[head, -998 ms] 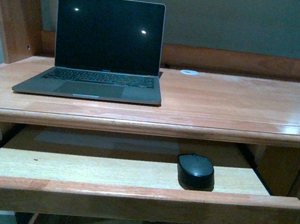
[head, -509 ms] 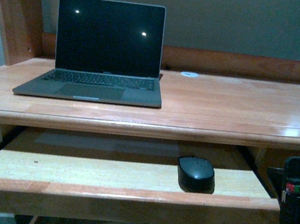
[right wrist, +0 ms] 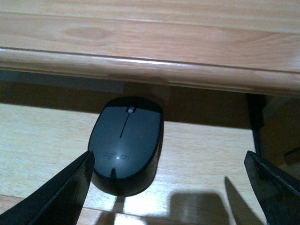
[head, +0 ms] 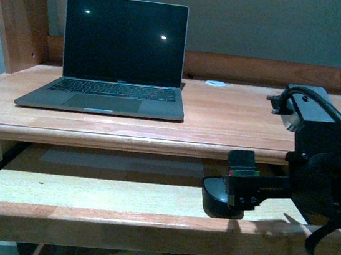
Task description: Place mouse
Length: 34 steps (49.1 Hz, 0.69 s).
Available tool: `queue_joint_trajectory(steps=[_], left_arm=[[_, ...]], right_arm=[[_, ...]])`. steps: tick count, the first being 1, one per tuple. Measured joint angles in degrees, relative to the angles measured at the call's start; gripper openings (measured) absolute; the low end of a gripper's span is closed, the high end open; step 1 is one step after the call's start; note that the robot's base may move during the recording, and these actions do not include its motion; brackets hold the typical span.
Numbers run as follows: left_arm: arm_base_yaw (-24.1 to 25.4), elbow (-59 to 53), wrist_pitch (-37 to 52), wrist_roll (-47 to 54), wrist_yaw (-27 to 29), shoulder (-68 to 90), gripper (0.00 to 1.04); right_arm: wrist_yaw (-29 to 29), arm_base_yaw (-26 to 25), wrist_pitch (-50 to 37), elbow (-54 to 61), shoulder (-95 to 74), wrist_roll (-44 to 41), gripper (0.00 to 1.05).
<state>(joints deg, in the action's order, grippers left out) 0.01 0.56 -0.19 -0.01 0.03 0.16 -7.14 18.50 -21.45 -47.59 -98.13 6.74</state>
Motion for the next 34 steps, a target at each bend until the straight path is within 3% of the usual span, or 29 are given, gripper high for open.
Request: queue_joint_trajectory(steps=[34], left_arm=[[0.0, 0.0, 0.0, 0.0, 0.0, 0.0, 0.98]], right_arm=[[-11.1, 7.9, 3.2, -5.0, -8.9, 9.7, 0.98]])
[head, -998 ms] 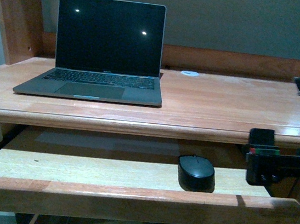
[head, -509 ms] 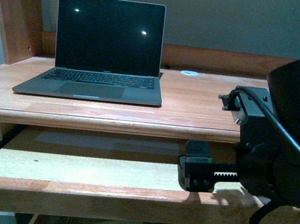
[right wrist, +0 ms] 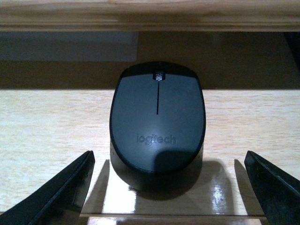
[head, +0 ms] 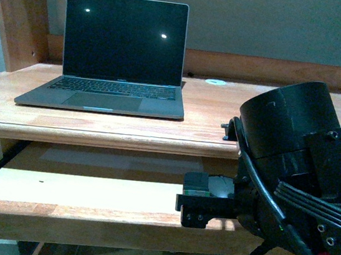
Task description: Place mouse
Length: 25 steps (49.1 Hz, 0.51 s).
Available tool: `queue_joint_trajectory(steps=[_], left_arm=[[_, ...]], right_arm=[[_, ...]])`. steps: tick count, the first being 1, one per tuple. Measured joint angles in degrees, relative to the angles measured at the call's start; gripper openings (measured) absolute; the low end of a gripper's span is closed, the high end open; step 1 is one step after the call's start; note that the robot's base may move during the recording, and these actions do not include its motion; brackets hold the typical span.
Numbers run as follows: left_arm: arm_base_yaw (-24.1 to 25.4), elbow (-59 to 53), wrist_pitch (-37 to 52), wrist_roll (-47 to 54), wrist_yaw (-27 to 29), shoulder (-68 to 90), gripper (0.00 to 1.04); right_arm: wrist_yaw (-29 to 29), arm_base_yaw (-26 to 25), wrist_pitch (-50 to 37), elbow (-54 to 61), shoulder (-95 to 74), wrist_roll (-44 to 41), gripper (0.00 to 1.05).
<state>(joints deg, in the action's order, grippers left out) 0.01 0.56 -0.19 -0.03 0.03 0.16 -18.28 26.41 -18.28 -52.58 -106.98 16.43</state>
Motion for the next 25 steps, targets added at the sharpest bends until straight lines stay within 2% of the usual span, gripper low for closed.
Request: queue_joint_trajectory(steps=[25], left_arm=[[0.0, 0.0, 0.0, 0.0, 0.0, 0.0, 0.98]], right_arm=[[-2.3, 0.2, 0.0, -1.2, -0.4, 2.6, 0.98]])
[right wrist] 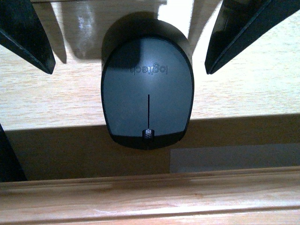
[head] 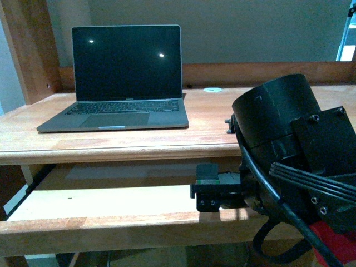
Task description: Place mouse
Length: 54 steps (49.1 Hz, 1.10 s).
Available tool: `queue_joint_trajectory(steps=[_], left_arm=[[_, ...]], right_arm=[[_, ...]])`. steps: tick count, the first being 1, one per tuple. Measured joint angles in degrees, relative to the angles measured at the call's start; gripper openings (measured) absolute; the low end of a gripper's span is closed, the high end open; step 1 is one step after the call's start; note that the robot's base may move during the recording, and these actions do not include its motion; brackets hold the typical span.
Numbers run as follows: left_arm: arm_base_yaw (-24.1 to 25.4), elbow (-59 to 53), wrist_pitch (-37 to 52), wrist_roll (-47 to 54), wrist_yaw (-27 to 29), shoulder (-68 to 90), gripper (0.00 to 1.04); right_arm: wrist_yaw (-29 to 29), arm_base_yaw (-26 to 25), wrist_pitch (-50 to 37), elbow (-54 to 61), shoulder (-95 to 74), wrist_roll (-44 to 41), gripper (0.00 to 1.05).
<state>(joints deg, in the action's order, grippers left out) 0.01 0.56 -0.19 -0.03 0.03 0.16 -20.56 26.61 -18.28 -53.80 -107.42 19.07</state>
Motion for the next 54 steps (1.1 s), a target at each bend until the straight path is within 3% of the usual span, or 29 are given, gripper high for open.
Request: queue_joint_trajectory(steps=[36, 47, 54], left_arm=[[0.0, 0.0, 0.0, 0.0, 0.0, 0.0, 0.98], [0.0, 0.0, 0.0, 0.0, 0.0, 0.0, 0.98], [0.0, 0.0, 0.0, 0.0, 0.0, 0.0, 0.98]], right_arm=[[-6.7, 2.5, 6.0, -7.8, -7.2, 4.2, 0.98], [-5.6, 1.9, 4.8, -8.8, -8.7, 4.3, 0.98], [-4.6, 1.2, 4.7, -9.5, -9.4, 4.1, 0.79]])
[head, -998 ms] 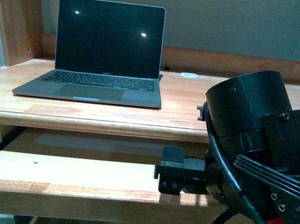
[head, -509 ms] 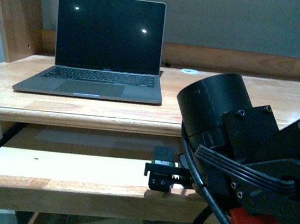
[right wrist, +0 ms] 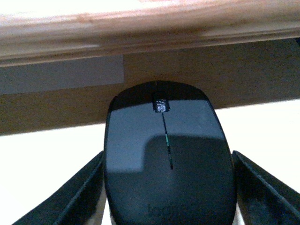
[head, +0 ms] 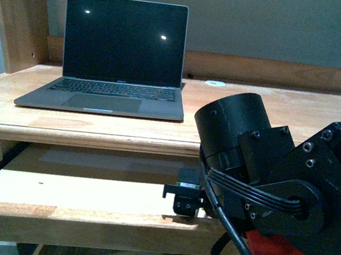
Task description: Place mouse
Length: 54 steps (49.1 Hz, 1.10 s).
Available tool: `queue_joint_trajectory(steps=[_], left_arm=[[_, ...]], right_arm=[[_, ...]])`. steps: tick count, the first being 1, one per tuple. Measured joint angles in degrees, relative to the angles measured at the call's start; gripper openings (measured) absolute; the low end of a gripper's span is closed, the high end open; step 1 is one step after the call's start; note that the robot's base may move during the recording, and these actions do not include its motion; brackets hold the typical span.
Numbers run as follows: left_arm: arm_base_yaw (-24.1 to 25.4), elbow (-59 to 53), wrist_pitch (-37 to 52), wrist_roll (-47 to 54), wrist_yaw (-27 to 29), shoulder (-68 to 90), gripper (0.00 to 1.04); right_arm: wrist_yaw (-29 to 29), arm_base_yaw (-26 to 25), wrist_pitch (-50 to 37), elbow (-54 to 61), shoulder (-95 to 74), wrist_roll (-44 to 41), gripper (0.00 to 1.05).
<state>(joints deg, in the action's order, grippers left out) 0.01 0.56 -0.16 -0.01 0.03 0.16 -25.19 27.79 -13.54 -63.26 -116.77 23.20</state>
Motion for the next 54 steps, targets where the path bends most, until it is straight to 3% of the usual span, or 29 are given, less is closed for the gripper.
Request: queue_joint_trajectory(steps=[8, 39, 54], left_arm=[[0.0, 0.0, 0.0, 0.0, 0.0, 0.0, 0.98], [0.0, 0.0, 0.0, 0.0, 0.0, 0.0, 0.98], [0.0, 0.0, 0.0, 0.0, 0.0, 0.0, 0.98]], right_arm=[[0.8, -0.3, 0.2, -0.4, -0.1, 0.0, 0.64], [5.6, -0.6, -5.2, 9.1, 10.7, -4.7, 0.64], [4.0, -2.1, -7.5, 29.4, 32.9, -9.7, 0.64]])
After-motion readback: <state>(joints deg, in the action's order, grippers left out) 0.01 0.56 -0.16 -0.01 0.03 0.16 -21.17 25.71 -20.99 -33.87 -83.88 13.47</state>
